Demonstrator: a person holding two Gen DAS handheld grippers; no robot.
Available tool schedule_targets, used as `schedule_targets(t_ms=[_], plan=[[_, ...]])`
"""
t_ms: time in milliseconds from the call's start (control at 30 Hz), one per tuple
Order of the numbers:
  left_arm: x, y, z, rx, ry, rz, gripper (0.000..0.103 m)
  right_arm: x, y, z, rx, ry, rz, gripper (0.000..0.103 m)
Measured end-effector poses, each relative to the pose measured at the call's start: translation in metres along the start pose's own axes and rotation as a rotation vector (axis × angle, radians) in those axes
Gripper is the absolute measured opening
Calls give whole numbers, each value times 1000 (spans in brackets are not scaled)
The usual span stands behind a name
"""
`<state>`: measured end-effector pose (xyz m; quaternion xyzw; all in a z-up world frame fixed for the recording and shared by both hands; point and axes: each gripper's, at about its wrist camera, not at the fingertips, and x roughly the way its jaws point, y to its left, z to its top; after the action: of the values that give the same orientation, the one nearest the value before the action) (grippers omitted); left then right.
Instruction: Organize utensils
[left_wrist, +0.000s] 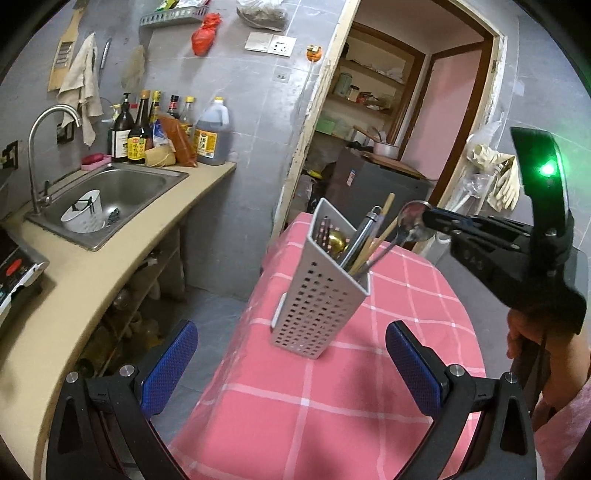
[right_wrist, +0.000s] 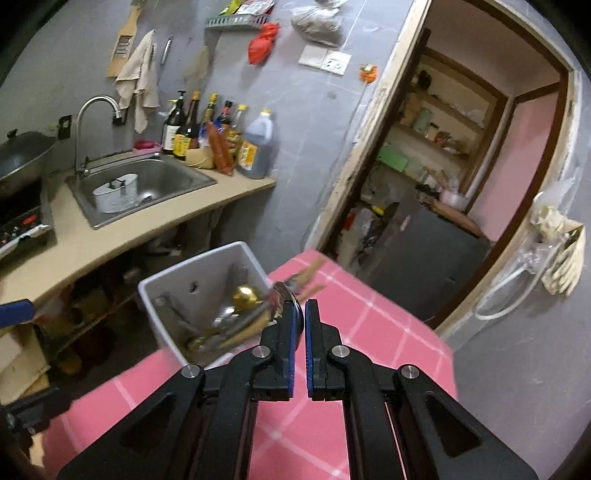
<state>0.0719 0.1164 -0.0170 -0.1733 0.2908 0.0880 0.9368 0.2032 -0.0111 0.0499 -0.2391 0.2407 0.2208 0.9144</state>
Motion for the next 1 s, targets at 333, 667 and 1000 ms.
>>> schedule_targets(t_ms=[333,667,1000], plan=[[-5,3,12,58,-87,-39,102,-56,-44,-46,289,-102,107,26],[-38,-48,5,200,-197,-99,102,-134,-95,-141,505,-206,25,61],[-63,-78,-45,250,-184,-144,102,-185,-97,-224,596,-200,-46,96]])
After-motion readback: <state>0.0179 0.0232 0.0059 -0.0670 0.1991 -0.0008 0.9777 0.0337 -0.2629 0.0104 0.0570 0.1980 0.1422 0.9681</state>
